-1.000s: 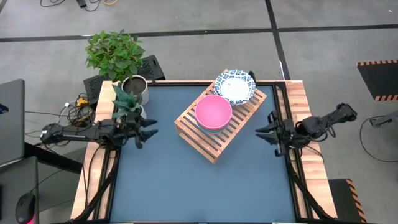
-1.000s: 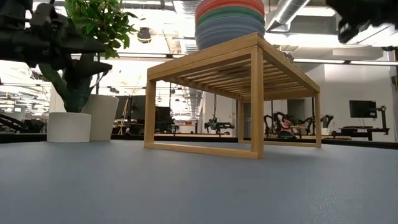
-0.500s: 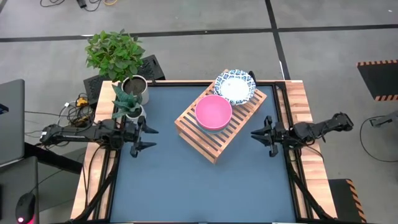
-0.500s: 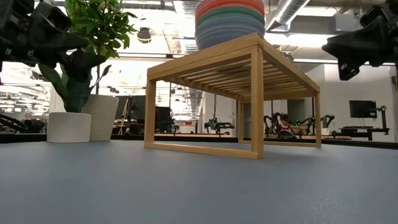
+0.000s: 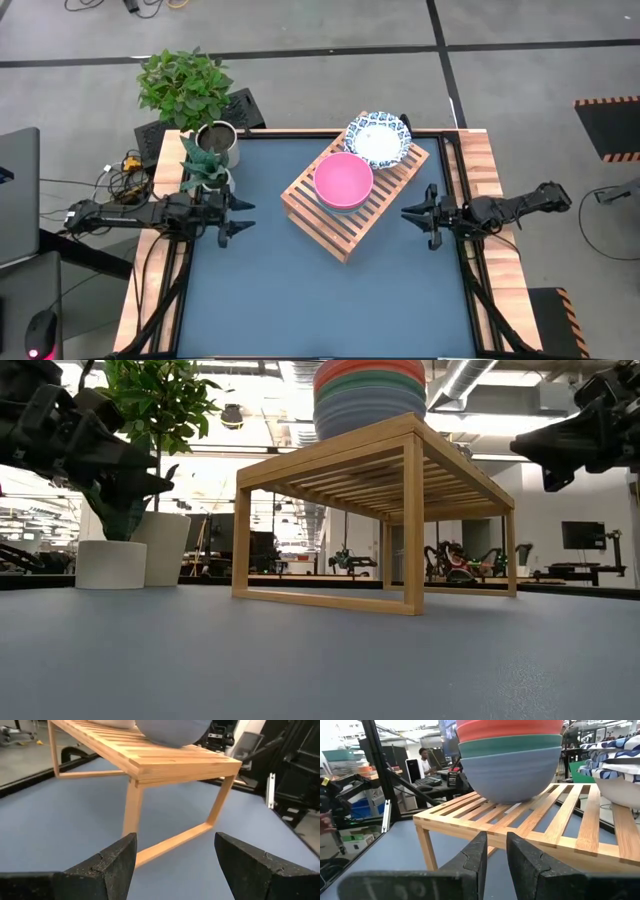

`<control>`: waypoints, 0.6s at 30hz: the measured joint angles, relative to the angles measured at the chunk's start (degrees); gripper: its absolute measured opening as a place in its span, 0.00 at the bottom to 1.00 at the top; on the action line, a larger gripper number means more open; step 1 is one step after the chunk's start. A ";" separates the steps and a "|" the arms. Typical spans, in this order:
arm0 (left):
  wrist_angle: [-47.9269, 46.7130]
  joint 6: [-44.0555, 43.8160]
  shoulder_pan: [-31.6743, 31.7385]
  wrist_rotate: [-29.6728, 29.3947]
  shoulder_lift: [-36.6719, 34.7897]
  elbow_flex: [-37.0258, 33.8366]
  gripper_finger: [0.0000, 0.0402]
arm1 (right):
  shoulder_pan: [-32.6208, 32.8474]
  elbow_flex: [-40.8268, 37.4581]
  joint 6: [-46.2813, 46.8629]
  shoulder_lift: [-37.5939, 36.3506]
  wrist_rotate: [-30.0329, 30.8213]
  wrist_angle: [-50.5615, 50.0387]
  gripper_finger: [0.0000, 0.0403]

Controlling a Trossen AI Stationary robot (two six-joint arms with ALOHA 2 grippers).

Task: Place and stack bowls onto a shelf
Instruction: Return to Home Position

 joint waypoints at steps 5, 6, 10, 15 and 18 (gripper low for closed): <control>-0.05 -0.89 0.00 0.27 -0.09 0.00 0.63 | 0.00 -0.01 0.02 0.00 0.00 -0.07 0.24; -0.06 -0.89 0.00 0.27 -0.10 0.00 0.63 | 0.00 -0.01 0.02 0.00 0.00 -0.09 0.24; -0.05 0.04 0.00 0.28 -0.10 -0.04 0.63 | 0.00 -0.03 0.02 0.00 0.02 -0.13 0.24; -0.07 0.04 0.00 0.29 -0.10 -0.04 0.63 | 0.00 -0.05 0.02 0.00 0.02 -0.20 0.24; -0.07 0.23 0.00 0.29 -0.10 -0.04 0.63 | 0.00 -0.05 0.04 0.00 0.02 -0.20 0.24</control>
